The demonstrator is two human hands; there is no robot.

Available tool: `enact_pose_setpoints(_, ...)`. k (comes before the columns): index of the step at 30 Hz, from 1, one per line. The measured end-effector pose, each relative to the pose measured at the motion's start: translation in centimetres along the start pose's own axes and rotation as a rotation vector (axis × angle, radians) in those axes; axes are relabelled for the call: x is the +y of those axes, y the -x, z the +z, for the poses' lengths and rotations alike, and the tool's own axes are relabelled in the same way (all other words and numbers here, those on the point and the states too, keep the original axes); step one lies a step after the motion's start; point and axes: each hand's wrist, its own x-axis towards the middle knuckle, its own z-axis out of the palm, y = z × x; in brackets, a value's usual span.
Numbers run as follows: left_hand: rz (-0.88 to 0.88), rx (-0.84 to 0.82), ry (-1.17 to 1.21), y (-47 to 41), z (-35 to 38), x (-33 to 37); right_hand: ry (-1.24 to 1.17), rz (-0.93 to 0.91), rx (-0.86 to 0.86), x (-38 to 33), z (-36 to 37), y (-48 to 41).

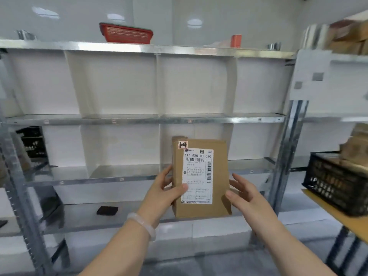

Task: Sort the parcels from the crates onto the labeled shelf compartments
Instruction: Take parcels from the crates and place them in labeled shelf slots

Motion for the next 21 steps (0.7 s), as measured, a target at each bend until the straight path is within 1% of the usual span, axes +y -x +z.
enact_pose_setpoints(4,0.012,-0.088,0.019,-5.4,7.4,-0.7,0.017,-0.005,0.076,0.7,-6.8,-3.4)
enact_pose_setpoints(10,0.019,-0.183,0.040,-12.1,15.7,-2.0,0.073,-0.019,0.152,2.4,-14.1,-8.5)
enact_pose_setpoints(15,0.033,-0.239,0.041,-19.0,20.3,-3.7,0.098,-0.035,0.221,4.6,-18.0,-14.1)
enact_pose_setpoints(21,0.058,-0.259,0.071,-29.7,23.7,-4.5,0.171,-0.088,0.241,6.6,-20.7,-24.6)
